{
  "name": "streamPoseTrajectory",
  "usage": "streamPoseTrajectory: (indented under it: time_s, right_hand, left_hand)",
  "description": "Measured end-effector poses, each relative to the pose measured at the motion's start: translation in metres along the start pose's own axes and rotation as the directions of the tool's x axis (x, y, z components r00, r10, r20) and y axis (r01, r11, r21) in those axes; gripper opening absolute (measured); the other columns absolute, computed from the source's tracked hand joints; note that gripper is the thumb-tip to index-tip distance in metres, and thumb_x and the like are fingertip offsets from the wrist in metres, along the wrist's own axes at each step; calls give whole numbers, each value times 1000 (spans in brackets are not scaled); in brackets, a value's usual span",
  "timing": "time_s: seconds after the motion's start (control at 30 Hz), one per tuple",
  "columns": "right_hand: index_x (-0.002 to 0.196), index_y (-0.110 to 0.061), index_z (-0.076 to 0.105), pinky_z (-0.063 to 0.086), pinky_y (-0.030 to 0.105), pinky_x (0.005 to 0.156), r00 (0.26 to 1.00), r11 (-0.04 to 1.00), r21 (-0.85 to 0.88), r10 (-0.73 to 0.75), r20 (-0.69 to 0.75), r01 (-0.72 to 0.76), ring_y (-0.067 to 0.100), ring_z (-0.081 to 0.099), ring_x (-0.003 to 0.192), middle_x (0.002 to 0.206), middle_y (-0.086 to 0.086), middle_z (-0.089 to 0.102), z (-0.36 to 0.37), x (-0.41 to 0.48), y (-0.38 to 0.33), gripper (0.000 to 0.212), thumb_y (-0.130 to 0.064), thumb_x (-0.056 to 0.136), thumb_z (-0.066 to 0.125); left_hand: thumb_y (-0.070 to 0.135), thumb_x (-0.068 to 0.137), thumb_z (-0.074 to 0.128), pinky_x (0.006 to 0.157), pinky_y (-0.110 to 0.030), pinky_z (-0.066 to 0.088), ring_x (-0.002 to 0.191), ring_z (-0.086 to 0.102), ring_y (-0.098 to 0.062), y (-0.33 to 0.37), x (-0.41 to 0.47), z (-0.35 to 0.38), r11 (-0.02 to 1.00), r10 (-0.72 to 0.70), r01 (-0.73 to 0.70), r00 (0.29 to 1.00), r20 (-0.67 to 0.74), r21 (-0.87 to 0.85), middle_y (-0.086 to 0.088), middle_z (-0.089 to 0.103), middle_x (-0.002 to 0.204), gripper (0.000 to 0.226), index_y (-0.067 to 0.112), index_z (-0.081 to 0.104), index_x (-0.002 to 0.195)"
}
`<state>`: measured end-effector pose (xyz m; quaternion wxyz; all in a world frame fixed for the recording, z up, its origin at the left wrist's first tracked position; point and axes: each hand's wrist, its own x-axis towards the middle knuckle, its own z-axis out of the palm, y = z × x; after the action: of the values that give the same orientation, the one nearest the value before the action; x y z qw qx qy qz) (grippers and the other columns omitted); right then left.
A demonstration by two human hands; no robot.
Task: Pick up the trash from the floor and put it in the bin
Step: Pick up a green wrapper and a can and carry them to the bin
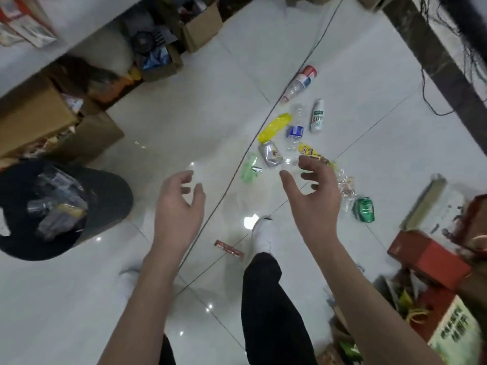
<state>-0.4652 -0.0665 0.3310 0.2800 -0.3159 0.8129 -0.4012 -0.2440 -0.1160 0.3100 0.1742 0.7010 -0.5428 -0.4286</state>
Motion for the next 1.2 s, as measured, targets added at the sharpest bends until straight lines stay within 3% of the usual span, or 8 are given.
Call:
streamPoseTrajectory:
  time_s: [0.13, 0.3, 0.6, 0.7, 0.93, 1.2]
  right_hand:
    - [119, -25, 66, 42, 9, 82, 1000, 1000, -27, -8, -24, 7, 8, 62, 101, 116, -16, 63, -33, 34, 45, 38, -29, 85, 82]
    - [119, -25, 66, 44, 14, 85, 999, 999, -51, -13, -48, 10, 7, 62, 101, 114, -17, 61, -29, 51, 116, 39, -28, 85, 83]
    - [121, -23, 66, 42, 10, 87, 999, 998, -41, -45, -30, 44, 6, 63, 104, 120, -8, 64, 60, 90, 270, 42, -31, 84, 83]
    - [121, -26, 65, 43, 9, 86, 997, 998, -16, -65, -44, 64, 5, 64, 104, 120, -8, 64, 91, 109, 312, 43, -37, 83, 81]
    - [122, -25, 65, 41, 7, 83, 984, 986, -27, -165, -72, 164, 2, 63, 102, 121, -9, 64, 133, 139, 385, 43, -38, 83, 79]
    - [123, -22, 66, 44, 11, 84, 970, 978, -36, -208, -129, 205, 6, 64, 104, 125, -5, 64, 142, 160, 407, 44, -38, 84, 79]
  left_hand:
    - [29, 97, 58, 82, -27, 48, 108, 60, -9, 17, 2, 61, 1000, 16, -15, 999, 27, -21, 7, 57, 126, 33, 22, 58, 130]
    - [29, 96, 60, 84, -31, 50, 105, 60, -10, -7, 25, 123, 997, 69, -71, 995, 69, 26, 8, 57, 124, 34, 23, 58, 129]
    - [30, 92, 65, 84, -25, 45, 98, 60, -10, -123, 101, 235, 984, 144, -153, 984, 100, 90, 5, 57, 126, 42, 22, 56, 132]
    - [32, 89, 67, 88, -29, 48, 99, 59, -11, -163, 129, 272, 978, 162, -175, 981, 110, 114, 6, 56, 125, 45, 24, 55, 131]
    - [37, 85, 68, 97, -40, 45, 120, 53, -25, -230, 179, 364, 934, 170, -206, 975, 143, 293, -5, 50, 133, 61, 16, 47, 138]
    - [46, 78, 73, 89, -37, 39, 109, 49, -32, -242, 201, 412, 780, 270, -273, 959, 91, 564, -12, 49, 125, 66, 12, 49, 128]
